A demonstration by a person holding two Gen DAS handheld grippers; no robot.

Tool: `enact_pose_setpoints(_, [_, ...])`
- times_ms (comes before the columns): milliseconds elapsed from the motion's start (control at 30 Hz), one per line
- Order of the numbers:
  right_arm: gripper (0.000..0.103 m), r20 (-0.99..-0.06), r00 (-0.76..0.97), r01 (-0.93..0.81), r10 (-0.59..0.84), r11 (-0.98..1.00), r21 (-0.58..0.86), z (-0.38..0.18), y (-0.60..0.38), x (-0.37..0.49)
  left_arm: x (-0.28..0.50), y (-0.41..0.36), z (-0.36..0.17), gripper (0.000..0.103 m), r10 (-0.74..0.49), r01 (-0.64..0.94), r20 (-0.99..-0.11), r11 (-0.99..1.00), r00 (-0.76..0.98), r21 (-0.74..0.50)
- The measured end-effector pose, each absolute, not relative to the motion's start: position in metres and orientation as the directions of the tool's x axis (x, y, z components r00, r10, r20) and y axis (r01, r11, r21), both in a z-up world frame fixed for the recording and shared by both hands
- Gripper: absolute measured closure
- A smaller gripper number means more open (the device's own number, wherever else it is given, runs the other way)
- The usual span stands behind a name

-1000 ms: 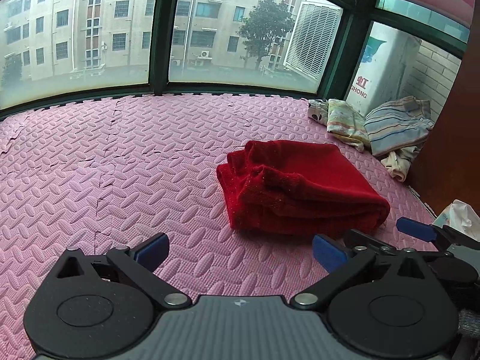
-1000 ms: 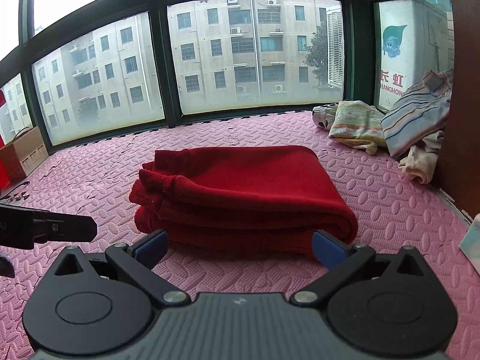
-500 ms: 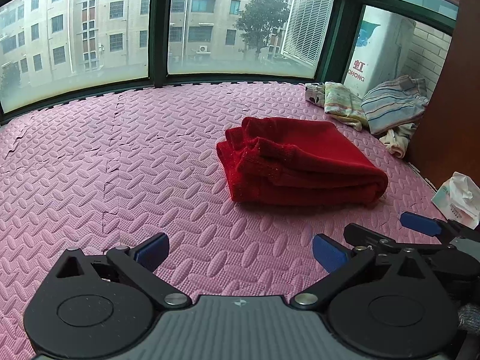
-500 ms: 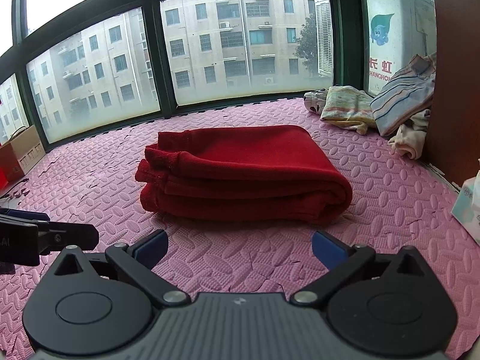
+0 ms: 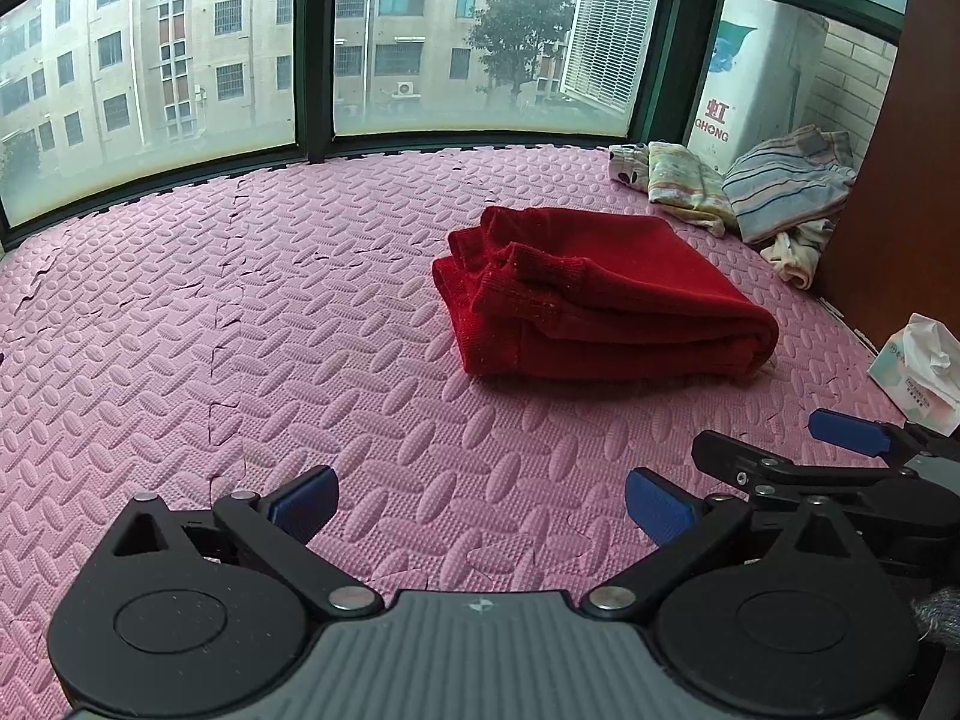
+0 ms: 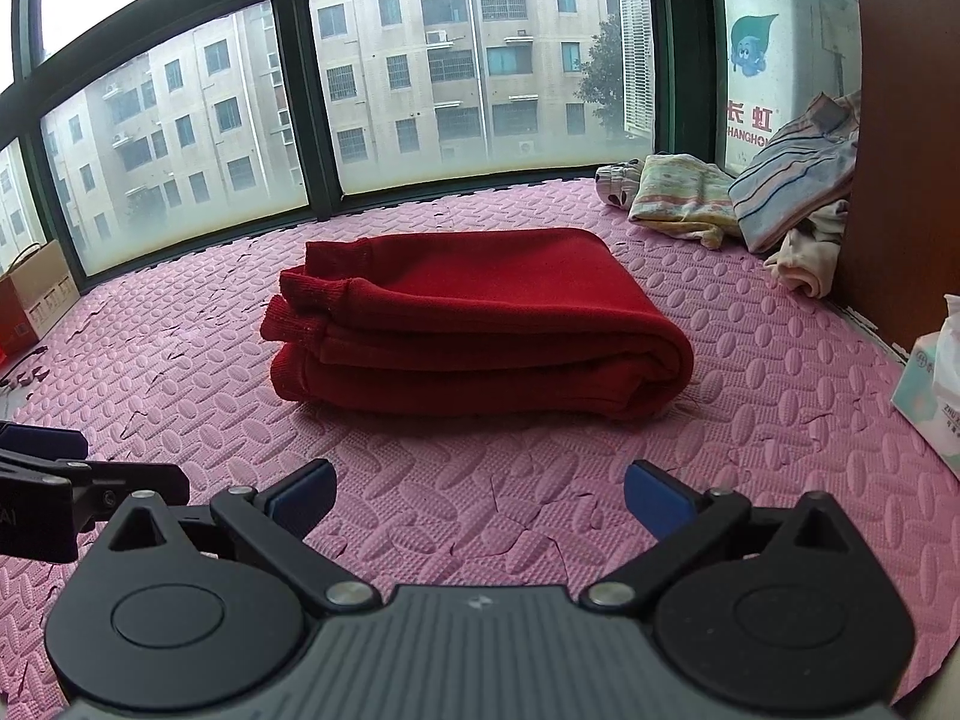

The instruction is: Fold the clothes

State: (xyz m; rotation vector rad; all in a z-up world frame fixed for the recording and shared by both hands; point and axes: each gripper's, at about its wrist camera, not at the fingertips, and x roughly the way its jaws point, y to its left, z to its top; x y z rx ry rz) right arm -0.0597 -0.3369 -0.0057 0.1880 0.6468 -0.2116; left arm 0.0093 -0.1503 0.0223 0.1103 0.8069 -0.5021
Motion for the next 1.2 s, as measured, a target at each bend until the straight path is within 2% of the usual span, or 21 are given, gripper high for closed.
enact_pose_setpoints(1200, [0.0, -0.671, 0.728, 0.245, -0.14, 0.967, 0.064, -0.019, -0.347, -0.041, 0.022, -0.168, 0.005, 0.0, -0.36, 0.487, -0.759, 0.871, 0.543, -0.064])
